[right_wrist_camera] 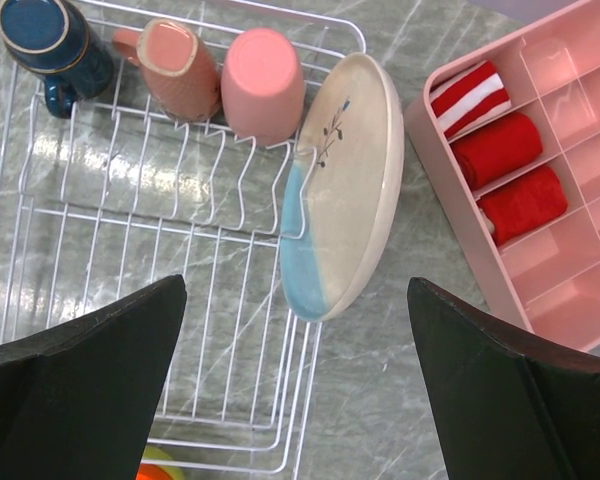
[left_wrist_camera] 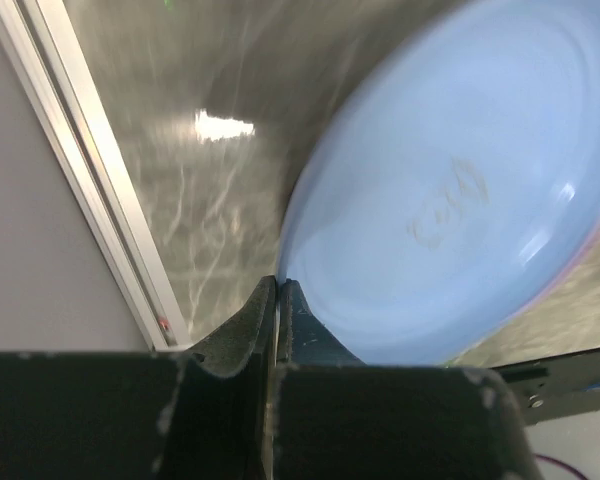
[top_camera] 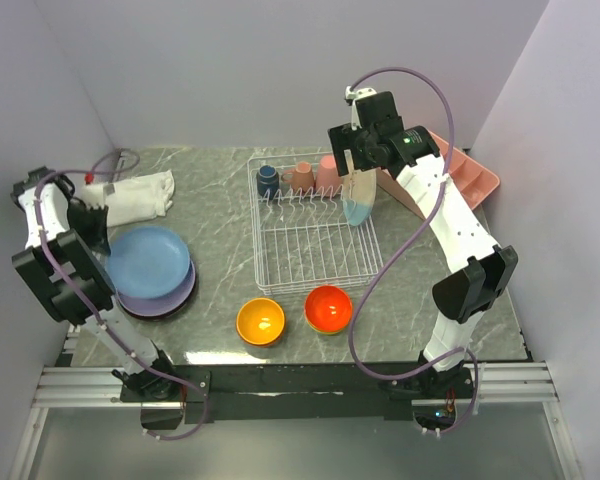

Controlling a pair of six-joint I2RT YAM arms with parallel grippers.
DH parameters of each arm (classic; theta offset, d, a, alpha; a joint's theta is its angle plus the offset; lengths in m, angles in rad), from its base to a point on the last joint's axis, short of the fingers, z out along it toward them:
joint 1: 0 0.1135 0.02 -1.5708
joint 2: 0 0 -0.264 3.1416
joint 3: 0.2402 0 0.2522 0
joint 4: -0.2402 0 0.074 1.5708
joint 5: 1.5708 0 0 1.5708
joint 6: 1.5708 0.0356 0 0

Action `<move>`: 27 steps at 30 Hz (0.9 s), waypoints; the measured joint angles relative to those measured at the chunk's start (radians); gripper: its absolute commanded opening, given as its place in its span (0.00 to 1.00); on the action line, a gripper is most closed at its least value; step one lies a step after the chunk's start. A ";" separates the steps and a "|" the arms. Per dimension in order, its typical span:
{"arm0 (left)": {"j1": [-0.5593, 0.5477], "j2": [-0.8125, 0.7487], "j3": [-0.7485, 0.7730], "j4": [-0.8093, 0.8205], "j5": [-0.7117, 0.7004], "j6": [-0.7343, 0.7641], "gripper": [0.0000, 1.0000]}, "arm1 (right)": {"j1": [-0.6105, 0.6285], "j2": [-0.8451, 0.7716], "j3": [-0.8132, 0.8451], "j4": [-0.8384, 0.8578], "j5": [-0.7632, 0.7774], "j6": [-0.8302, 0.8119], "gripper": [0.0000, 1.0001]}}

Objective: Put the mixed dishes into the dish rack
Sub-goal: Pick up the plate at the center of the board.

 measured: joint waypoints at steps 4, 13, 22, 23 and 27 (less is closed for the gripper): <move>-0.037 -0.013 0.144 -0.059 0.078 0.004 0.01 | 0.000 0.000 0.000 0.000 -0.032 -0.007 1.00; -0.078 -0.052 0.218 -0.146 0.277 0.013 0.01 | -0.018 0.000 0.007 0.003 -0.536 0.043 1.00; -0.190 -0.020 0.317 -0.156 0.473 -0.024 0.01 | 0.008 0.089 0.078 0.071 -0.927 0.174 1.00; -0.215 -0.018 0.328 -0.150 0.488 -0.038 0.01 | 0.011 0.104 0.088 0.074 -0.933 0.181 1.00; -0.290 -0.014 0.349 -0.134 0.528 -0.070 0.01 | 0.027 0.166 0.122 0.081 -0.949 0.206 1.00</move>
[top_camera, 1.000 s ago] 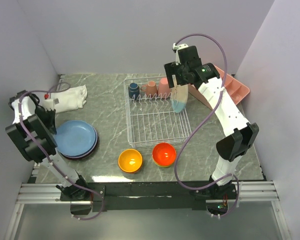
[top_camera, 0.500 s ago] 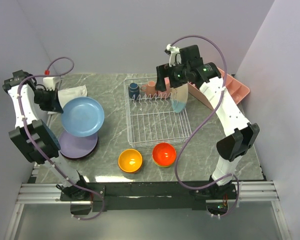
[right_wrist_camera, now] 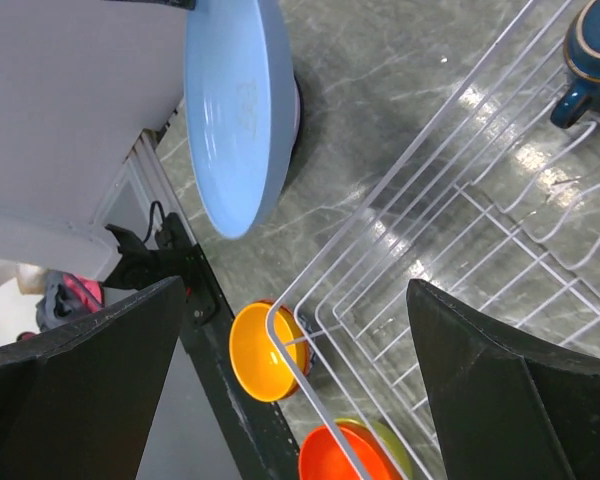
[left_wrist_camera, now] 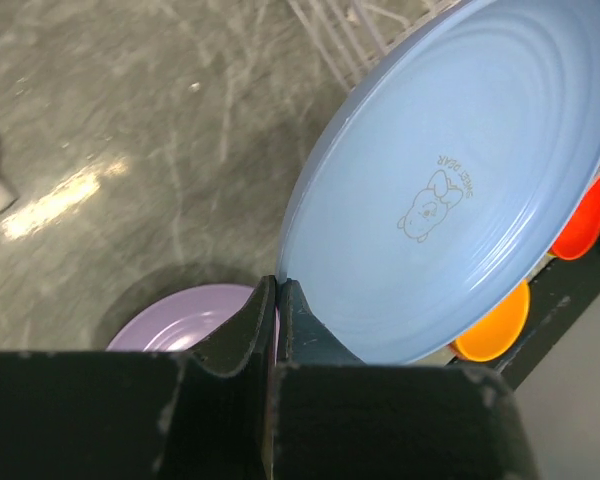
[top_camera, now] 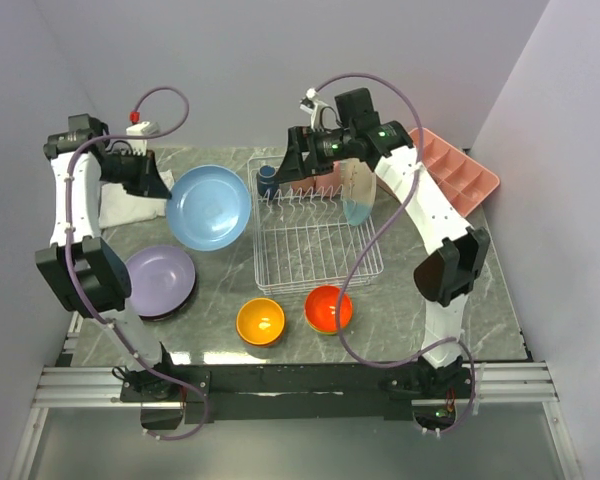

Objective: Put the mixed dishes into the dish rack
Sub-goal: Pick up the plate at the center of the board, then insert the plate into the dish rack.

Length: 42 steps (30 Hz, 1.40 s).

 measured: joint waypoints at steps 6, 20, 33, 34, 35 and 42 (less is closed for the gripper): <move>-0.034 0.013 0.000 0.016 0.032 -0.029 0.01 | 0.040 0.066 0.027 0.003 0.007 0.013 1.00; -0.108 0.014 -0.023 0.060 0.068 -0.060 0.01 | 0.141 0.166 0.113 0.003 0.072 0.027 0.89; -0.135 0.012 -0.030 0.097 0.090 -0.114 0.35 | 0.163 0.209 0.144 -0.016 0.268 0.049 0.00; -0.137 0.012 -0.034 0.108 0.079 -0.128 0.40 | 0.164 0.210 0.149 -0.016 0.277 0.043 0.00; -0.139 0.012 -0.042 0.126 0.051 -0.148 0.44 | 0.165 0.210 0.152 -0.016 0.307 0.039 0.00; -0.142 -0.031 -0.190 0.344 -0.160 -0.277 0.67 | 0.162 0.174 0.137 -0.061 0.652 -0.037 0.00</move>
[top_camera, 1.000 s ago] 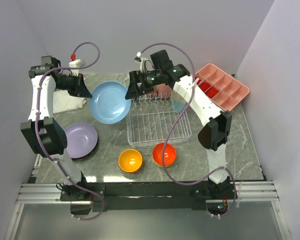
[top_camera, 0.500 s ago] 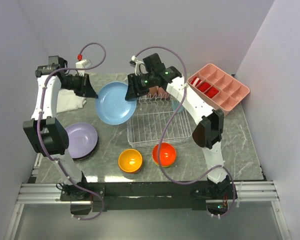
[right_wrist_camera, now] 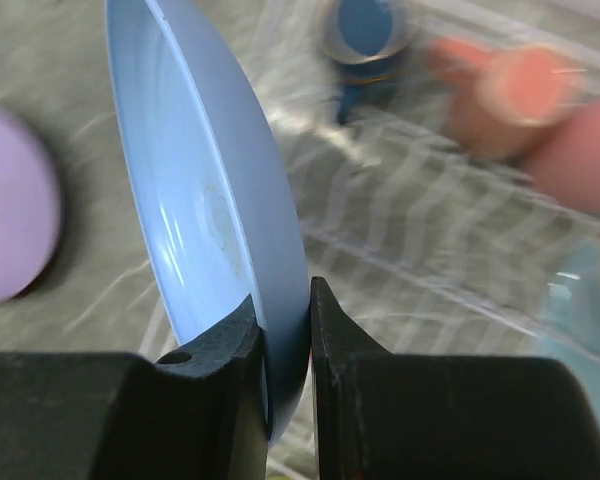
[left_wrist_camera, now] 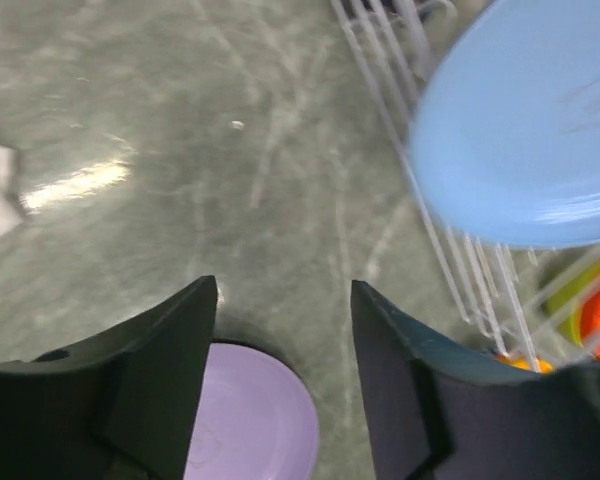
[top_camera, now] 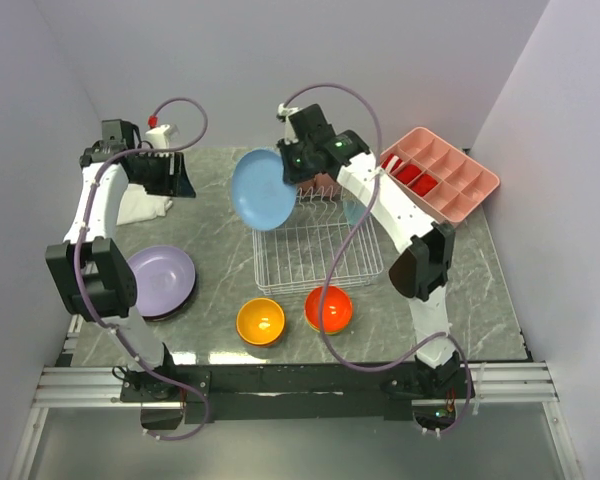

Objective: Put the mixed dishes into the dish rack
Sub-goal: Insert the plate into the dish rack.

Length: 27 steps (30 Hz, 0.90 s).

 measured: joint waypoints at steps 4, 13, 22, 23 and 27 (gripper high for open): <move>0.002 -0.073 -0.076 0.137 -0.083 -0.083 0.68 | -0.024 -0.082 -0.063 0.013 0.209 -0.041 0.00; 0.002 -0.113 -0.092 0.259 -0.126 -0.142 0.67 | -0.053 -0.215 -0.205 0.013 0.631 -0.087 0.00; 0.002 -0.113 -0.125 0.277 -0.126 -0.144 0.67 | -0.058 -0.221 -0.312 0.022 0.838 -0.106 0.00; 0.002 -0.113 -0.130 0.281 -0.126 -0.143 0.67 | -0.059 -0.219 -0.312 0.025 0.855 -0.108 0.00; 0.002 -0.119 -0.172 0.298 -0.126 -0.142 0.67 | -0.061 -0.218 -0.312 0.036 0.913 -0.118 0.00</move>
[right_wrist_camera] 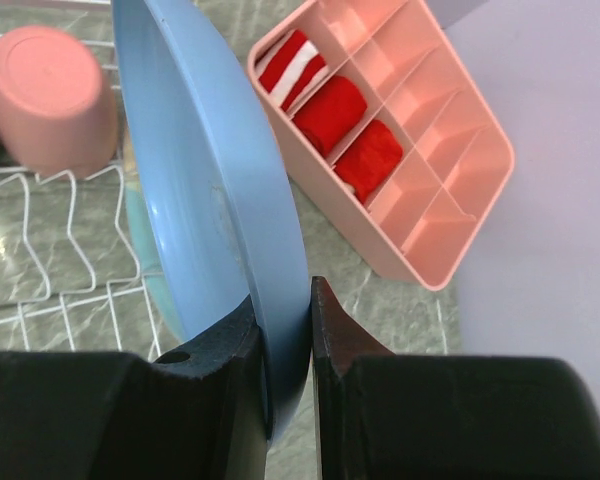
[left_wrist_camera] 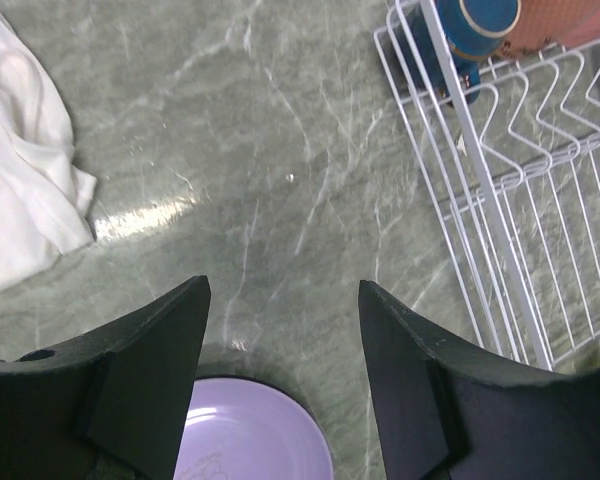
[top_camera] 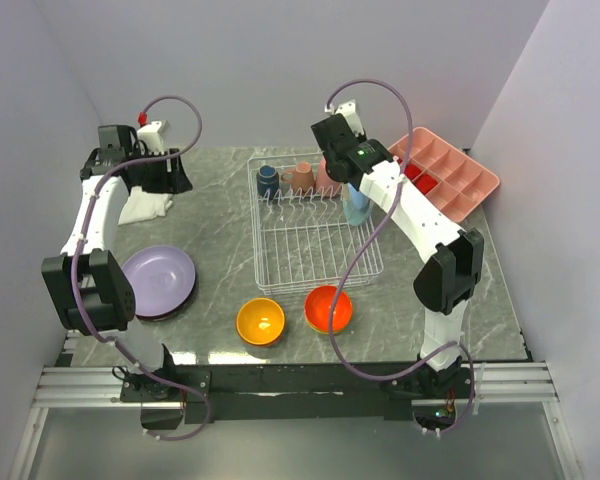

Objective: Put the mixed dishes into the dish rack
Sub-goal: Insert the plate into the dish rack.

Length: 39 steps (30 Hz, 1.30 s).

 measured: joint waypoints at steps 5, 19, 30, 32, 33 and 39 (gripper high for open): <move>0.000 -0.006 -0.039 0.004 0.000 0.000 0.67 | -0.001 0.002 0.000 0.005 0.013 0.000 0.00; 0.000 -0.007 -0.043 0.005 -0.001 0.026 0.67 | -0.024 0.102 0.005 -0.022 -0.092 0.091 0.00; 0.000 -0.007 -0.054 -0.001 -0.032 0.035 0.71 | -0.044 0.140 0.009 -0.056 -0.187 0.130 1.00; 0.000 -0.007 -0.060 -0.006 -0.049 0.047 0.72 | -0.039 0.134 0.008 -0.059 -0.186 0.119 1.00; 0.002 -0.007 -0.062 -0.012 -0.058 0.051 0.72 | -0.039 0.126 0.006 -0.058 -0.188 0.114 1.00; 0.019 -0.007 -0.078 -0.027 -0.103 0.087 0.74 | -0.035 0.023 -0.008 -0.072 -0.161 0.075 1.00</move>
